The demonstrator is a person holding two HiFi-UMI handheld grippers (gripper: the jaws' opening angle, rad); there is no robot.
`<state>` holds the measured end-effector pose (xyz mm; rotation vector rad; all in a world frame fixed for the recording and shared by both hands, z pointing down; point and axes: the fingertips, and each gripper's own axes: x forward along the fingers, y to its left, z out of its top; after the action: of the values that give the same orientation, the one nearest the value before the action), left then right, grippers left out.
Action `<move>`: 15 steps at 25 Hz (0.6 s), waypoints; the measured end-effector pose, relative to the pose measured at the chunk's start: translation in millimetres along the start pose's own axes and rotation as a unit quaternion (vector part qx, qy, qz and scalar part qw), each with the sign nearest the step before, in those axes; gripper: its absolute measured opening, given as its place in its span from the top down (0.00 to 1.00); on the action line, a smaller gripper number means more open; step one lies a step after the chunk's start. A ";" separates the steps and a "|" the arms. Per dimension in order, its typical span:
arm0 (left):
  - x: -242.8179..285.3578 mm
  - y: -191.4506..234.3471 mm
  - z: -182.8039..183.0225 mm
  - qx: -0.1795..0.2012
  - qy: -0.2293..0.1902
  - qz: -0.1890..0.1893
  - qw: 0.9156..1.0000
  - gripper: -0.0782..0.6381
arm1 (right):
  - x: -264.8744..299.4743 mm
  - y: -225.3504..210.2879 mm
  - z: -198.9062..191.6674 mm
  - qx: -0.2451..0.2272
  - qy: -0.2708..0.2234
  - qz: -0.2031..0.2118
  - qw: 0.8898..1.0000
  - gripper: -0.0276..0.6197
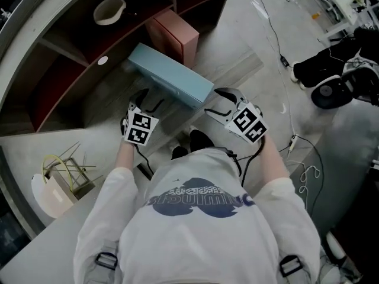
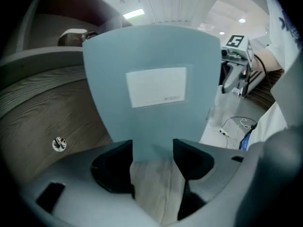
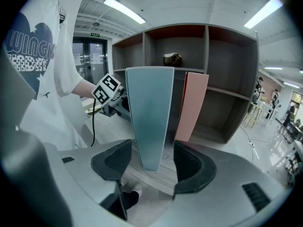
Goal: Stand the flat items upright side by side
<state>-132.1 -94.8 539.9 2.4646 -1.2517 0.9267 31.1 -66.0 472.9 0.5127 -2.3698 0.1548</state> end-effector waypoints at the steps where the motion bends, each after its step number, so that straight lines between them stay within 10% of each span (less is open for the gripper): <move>1: 0.9 -17.2 -1.1 0.000 -0.004 -0.013 1.000 0.52 | 1.5 -4.6 -1.9 -0.008 0.006 0.005 1.000 0.53; 15: 27.3 -54.8 29.1 0.004 -0.012 -0.063 0.998 0.52 | 24.0 -2.3 13.3 -0.031 0.004 0.066 0.997 0.54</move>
<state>-64.3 -92.2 538.9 2.5345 -1.0861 0.8743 7.6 -79.1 478.7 0.3255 -2.3931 0.1414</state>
